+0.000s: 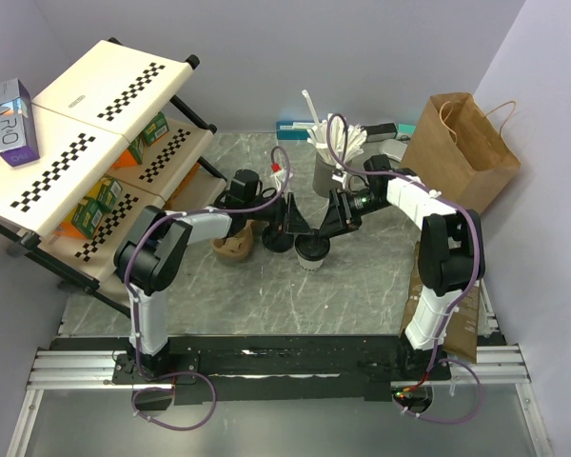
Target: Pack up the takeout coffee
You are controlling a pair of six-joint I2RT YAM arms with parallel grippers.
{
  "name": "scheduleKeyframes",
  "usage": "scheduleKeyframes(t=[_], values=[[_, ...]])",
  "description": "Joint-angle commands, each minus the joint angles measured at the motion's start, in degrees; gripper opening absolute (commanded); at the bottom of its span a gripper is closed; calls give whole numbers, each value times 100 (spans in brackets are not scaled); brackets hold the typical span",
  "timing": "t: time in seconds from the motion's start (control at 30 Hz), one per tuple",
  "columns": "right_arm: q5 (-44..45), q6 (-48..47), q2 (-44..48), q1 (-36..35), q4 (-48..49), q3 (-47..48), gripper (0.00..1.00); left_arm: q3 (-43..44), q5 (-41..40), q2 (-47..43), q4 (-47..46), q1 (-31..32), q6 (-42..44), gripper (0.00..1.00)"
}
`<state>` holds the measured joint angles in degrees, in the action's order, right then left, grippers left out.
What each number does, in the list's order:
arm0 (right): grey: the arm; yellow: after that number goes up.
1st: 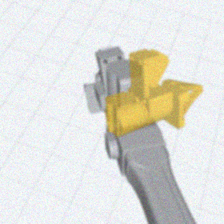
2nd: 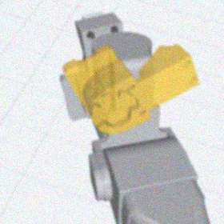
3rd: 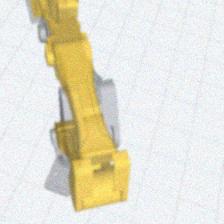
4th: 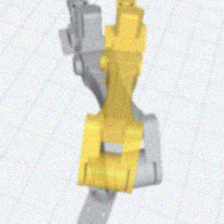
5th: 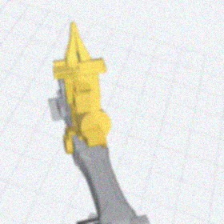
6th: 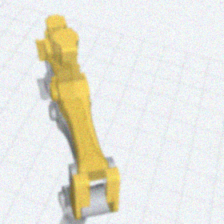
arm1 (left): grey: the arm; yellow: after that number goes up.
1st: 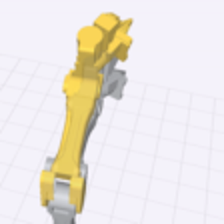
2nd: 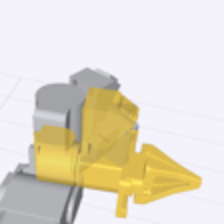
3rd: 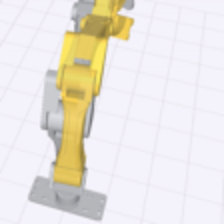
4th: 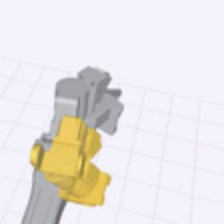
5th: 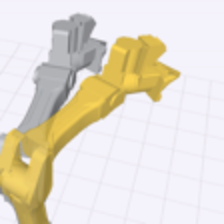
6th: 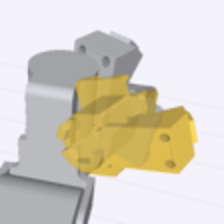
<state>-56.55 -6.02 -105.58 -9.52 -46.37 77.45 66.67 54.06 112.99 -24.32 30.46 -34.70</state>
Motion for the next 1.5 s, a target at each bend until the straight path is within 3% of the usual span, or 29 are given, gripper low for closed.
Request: scheduleKeyframes(t=[0.0, 0.47, 1.03, 1.47], values=[[39, -268, 46, -15, -259, 279, 58, 153, -220, -462, 330, -5, 349, 80], [-40, -145, -165, -24, -83, 341, 57, -251, -238, -506, 691, -189, 499, 78], [30, 13, -296, -94, 67, 165, 55, -498, -124, -84, 322, -339, 473, 72], [636, 163, -297, -112, 75, -212, 50, -594, -300, 241, 270, -356, 587, 68]])
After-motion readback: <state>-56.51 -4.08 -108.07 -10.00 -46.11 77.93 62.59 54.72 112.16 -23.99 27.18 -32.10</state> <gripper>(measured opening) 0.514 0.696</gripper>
